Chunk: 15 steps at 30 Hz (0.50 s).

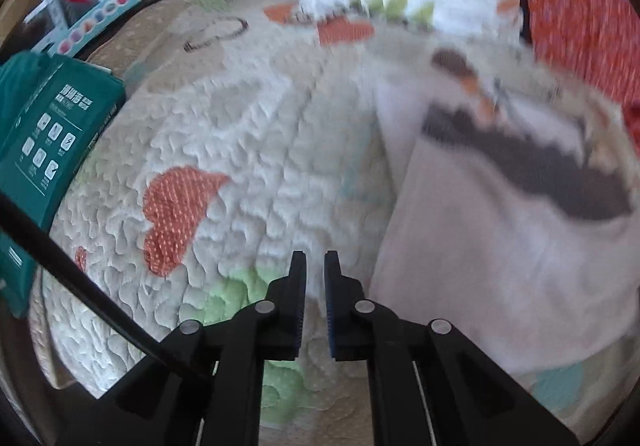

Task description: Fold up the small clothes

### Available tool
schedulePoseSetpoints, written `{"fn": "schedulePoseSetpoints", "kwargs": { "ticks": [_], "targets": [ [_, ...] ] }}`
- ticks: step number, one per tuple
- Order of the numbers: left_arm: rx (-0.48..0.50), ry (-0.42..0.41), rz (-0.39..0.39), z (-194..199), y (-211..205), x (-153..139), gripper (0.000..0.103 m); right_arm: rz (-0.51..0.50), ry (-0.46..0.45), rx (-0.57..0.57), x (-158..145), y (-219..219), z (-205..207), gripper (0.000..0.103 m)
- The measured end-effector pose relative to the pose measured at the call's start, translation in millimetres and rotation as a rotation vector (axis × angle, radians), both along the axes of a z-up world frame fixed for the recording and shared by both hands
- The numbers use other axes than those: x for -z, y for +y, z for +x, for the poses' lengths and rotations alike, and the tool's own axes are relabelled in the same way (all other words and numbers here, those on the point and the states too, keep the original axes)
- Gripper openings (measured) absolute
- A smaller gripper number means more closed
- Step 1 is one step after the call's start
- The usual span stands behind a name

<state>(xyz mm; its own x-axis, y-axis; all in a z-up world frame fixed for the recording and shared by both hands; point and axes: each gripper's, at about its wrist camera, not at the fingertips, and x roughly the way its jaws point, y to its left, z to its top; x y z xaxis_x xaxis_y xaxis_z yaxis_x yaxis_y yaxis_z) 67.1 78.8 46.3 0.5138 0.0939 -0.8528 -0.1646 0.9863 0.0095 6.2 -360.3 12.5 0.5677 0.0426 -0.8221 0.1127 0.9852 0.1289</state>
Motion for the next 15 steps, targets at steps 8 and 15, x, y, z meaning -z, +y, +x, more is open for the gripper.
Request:
{"fn": "schedulePoseSetpoints", "kwargs": {
  "ticks": [8,15],
  "targets": [
    [0.036,-0.012,-0.070,12,-27,-3,0.040,0.301,0.028,-0.069,10,-11,-6,0.013],
    [0.029,0.074,-0.025,29,-38,18,0.043,0.086,0.022,0.023,1,-20,-9,0.009]
  ]
}}
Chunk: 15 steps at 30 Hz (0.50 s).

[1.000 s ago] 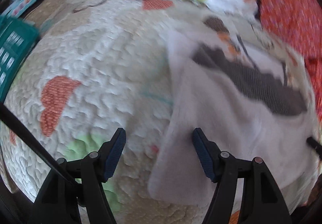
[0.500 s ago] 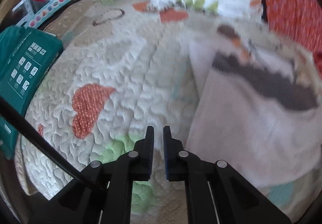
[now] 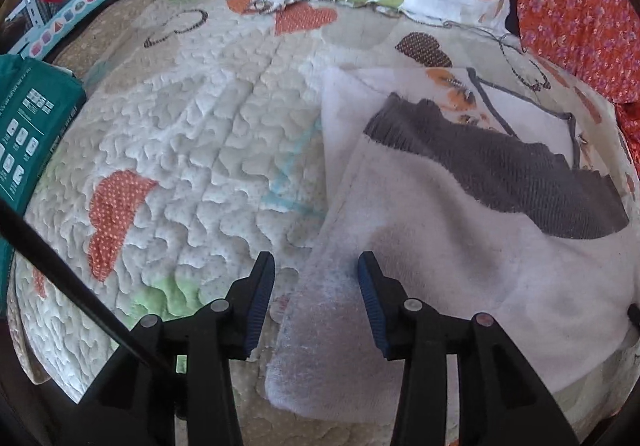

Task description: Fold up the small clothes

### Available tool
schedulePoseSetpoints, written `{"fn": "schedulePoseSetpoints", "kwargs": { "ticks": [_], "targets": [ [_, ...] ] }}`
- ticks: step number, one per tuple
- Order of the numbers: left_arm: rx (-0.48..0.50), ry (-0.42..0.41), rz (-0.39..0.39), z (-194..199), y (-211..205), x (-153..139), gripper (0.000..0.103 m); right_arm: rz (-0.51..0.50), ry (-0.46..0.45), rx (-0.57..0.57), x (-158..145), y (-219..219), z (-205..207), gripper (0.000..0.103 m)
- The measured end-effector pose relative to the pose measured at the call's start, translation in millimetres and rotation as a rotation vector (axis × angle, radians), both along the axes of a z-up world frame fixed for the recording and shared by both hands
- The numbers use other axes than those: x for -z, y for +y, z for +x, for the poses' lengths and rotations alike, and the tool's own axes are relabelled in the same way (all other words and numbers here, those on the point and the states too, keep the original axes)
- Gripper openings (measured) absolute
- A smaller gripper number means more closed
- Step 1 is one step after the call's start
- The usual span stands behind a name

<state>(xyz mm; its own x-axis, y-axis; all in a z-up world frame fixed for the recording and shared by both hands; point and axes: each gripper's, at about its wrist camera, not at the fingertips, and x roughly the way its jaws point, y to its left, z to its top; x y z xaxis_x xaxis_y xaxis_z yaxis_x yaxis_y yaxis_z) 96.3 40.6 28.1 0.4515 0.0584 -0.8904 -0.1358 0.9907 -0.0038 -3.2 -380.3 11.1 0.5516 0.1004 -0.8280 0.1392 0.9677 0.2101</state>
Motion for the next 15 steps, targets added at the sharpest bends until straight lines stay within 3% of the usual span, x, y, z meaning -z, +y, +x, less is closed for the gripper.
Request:
{"fn": "schedulePoseSetpoints", "kwargs": {
  "ticks": [3,6,9,10,12,15],
  "targets": [
    [-0.012,-0.008,-0.010,-1,4,-5,0.048,-0.123,-0.008,-0.040,-1,17,2,0.017],
    [-0.015,-0.029,-0.039,6,8,-12,0.053,-0.099,-0.062,-0.027,-11,14,-2,0.024],
    [0.004,-0.067,-0.026,30,7,-19,0.056,-0.077,-0.150,0.026,-28,5,-7,0.045],
    [0.013,-0.079,-0.032,40,7,-20,0.060,-0.071,-0.180,0.047,-32,3,-8,0.047],
    [0.044,-0.105,-0.050,57,4,-17,0.061,-0.062,-0.201,0.070,-36,-1,-6,0.047],
    [0.078,-0.058,-0.055,76,-7,-1,0.061,-0.060,-0.185,0.086,-29,-2,0,0.047]
  ]
}}
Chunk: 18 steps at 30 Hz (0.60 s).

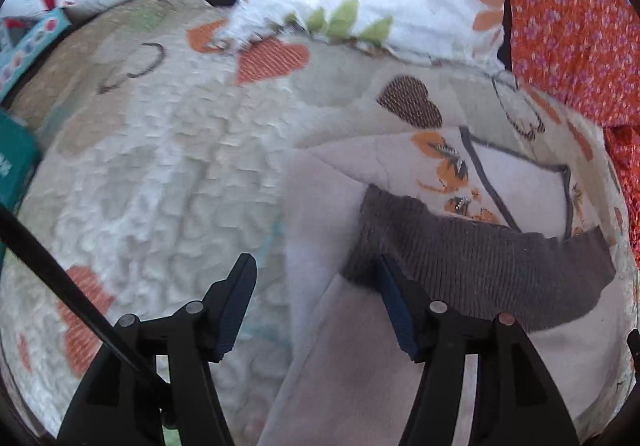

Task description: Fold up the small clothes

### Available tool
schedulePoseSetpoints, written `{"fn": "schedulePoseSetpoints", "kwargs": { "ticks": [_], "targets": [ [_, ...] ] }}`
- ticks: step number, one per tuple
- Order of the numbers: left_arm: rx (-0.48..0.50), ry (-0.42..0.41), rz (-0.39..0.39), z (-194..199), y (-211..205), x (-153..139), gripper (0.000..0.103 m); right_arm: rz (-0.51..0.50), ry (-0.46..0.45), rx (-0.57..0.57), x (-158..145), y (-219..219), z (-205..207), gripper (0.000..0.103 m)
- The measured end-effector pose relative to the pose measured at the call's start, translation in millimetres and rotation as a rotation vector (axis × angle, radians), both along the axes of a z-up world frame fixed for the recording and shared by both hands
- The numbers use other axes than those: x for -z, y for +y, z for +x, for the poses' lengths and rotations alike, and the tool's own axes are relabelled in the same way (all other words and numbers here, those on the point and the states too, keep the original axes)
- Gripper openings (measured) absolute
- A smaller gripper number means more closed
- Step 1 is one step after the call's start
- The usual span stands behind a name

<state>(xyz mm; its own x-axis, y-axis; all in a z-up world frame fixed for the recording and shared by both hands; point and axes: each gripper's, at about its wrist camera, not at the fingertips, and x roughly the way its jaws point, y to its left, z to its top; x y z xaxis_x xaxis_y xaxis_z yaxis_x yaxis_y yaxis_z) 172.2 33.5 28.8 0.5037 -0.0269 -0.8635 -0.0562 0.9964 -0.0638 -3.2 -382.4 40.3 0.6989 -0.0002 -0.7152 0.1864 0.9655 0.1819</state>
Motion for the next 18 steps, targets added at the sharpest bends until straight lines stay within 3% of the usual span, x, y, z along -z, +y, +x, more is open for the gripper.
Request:
{"fn": "schedulePoseSetpoints", "kwargs": {
  "ticks": [1,2,3,5,12,15,18],
  "targets": [
    [0.015,0.015,0.003,5,-5,6,0.057,-0.001,0.015,0.003,4,0,3,0.047],
    [0.030,0.027,0.004,10,-10,11,0.036,0.000,0.026,0.005,7,0,5,0.047],
    [0.035,0.036,0.001,13,-13,14,0.026,0.004,0.034,0.009,10,-1,6,0.047],
    [0.011,0.032,0.034,17,-18,11,0.012,0.008,0.041,0.013,14,-2,10,0.047],
    [-0.071,0.037,0.021,29,-7,8,0.009,-0.007,-0.007,0.044,4,-4,10,0.047],
    [-0.107,0.004,0.065,30,-8,1,0.003,0.024,-0.057,-0.053,-24,5,32,0.047],
    [-0.117,-0.003,0.027,31,-6,-6,0.003,0.070,-0.034,-0.149,-31,16,77,0.051]
  ]
}}
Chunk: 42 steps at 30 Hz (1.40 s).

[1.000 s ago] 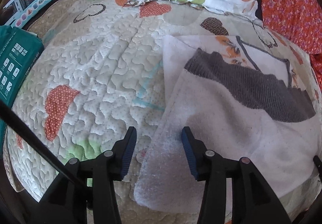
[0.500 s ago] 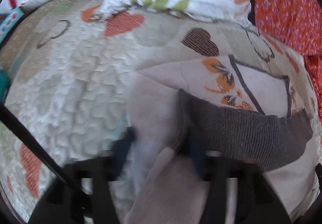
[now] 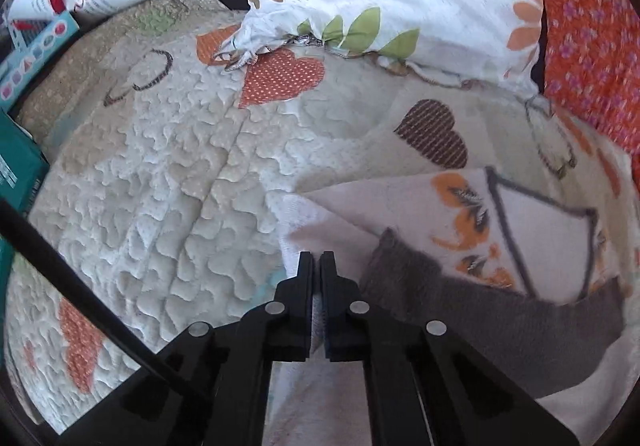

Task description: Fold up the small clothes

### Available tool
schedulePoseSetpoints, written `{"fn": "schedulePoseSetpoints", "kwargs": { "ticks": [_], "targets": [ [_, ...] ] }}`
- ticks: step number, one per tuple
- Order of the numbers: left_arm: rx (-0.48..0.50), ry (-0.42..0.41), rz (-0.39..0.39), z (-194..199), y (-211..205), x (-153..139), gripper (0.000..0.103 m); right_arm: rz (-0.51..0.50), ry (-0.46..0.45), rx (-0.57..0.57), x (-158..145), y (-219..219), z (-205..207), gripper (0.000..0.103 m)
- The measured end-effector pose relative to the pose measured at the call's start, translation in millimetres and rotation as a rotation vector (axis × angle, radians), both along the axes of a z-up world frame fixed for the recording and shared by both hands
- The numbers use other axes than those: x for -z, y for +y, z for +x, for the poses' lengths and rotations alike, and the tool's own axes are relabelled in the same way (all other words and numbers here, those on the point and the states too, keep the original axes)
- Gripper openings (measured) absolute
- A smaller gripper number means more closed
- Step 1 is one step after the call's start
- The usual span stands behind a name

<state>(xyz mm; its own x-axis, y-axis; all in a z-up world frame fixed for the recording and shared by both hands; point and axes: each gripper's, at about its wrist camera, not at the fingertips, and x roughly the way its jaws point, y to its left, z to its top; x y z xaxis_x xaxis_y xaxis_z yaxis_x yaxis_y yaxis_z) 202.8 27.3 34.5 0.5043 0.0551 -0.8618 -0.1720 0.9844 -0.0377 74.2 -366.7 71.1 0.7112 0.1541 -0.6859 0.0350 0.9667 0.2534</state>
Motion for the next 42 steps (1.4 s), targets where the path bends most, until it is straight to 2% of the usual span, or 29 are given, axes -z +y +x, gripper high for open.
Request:
{"fn": "schedulePoseSetpoints", "kwargs": {
  "ticks": [2,4,6,7,8,9,11,13,15,17,18,20,21,23,25,26,27,28,30,31,33,35,37,42],
  "targets": [
    [-0.003,0.004,-0.007,0,1,-1,0.003,-0.018,0.041,-0.050,8,11,34,0.059],
    [-0.013,0.016,-0.045,0,8,0,0.004,-0.071,0.131,-0.071,28,22,66,0.060],
    [-0.026,0.012,-0.088,-1,17,-1,0.004,-0.071,0.175,-0.077,43,26,80,0.060],
    [-0.043,0.006,-0.101,-1,24,-2,0.006,-0.059,0.181,-0.090,48,29,82,0.052],
    [-0.055,0.001,-0.110,-2,28,-3,0.008,-0.053,0.177,-0.100,51,30,82,0.039],
    [-0.061,-0.005,-0.132,-2,33,-4,0.012,-0.049,0.169,-0.098,53,30,81,0.008],
    [-0.051,-0.002,-0.188,-2,38,-2,0.041,-0.011,0.155,-0.058,53,18,79,0.007],
    [-0.019,-0.001,-0.226,-2,33,0,0.052,0.033,0.153,0.005,52,1,74,0.008],
    [0.032,0.002,-0.203,0,19,3,0.056,0.032,0.152,0.059,45,-10,64,0.011],
    [0.083,0.018,-0.167,3,4,8,0.057,0.048,0.146,0.077,39,-19,52,0.028],
    [0.111,0.035,-0.128,5,-6,12,0.055,0.056,0.136,0.076,37,-23,45,0.046],
    [0.128,0.063,-0.013,7,-20,18,0.015,0.045,0.109,0.077,35,-27,33,0.050],
    [0.117,0.054,0.025,7,-21,16,0.014,0.033,0.094,0.083,36,-30,28,0.050],
    [0.062,0.040,0.022,8,-13,11,0.009,0.023,0.077,0.114,43,-35,23,0.050],
    [-0.004,0.028,0.076,10,-5,11,0.008,0.065,0.109,0.123,53,-43,23,0.050],
    [-0.049,0.035,0.147,12,-2,15,0.001,0.103,0.128,0.118,57,-46,23,0.050],
    [-0.079,0.038,0.210,14,1,19,0.001,0.139,0.137,0.111,59,-49,25,0.050],
    [-0.093,0.041,0.223,14,4,21,0.001,0.161,0.138,0.108,60,-50,25,0.050],
    [-0.118,0.060,0.158,13,15,25,0.002,0.187,0.134,0.094,60,-48,25,0.050],
    [-0.126,0.051,0.129,11,18,22,0.007,0.195,0.132,0.082,59,-45,25,0.050],
    [-0.128,0.021,0.114,3,20,12,0.023,0.200,0.132,0.063,59,-39,23,0.050],
    [-0.131,-0.019,0.106,-9,20,4,0.051,0.191,0.124,0.042,57,-32,18,0.050],
    [-0.141,-0.064,0.109,-27,17,-6,0.064,0.143,0.101,0.030,52,-23,13,0.050],
    [-0.111,-0.058,0.157,-61,6,-9,0.066,-0.058,-0.019,0.012,34,4,2,0.051]
  ]
}}
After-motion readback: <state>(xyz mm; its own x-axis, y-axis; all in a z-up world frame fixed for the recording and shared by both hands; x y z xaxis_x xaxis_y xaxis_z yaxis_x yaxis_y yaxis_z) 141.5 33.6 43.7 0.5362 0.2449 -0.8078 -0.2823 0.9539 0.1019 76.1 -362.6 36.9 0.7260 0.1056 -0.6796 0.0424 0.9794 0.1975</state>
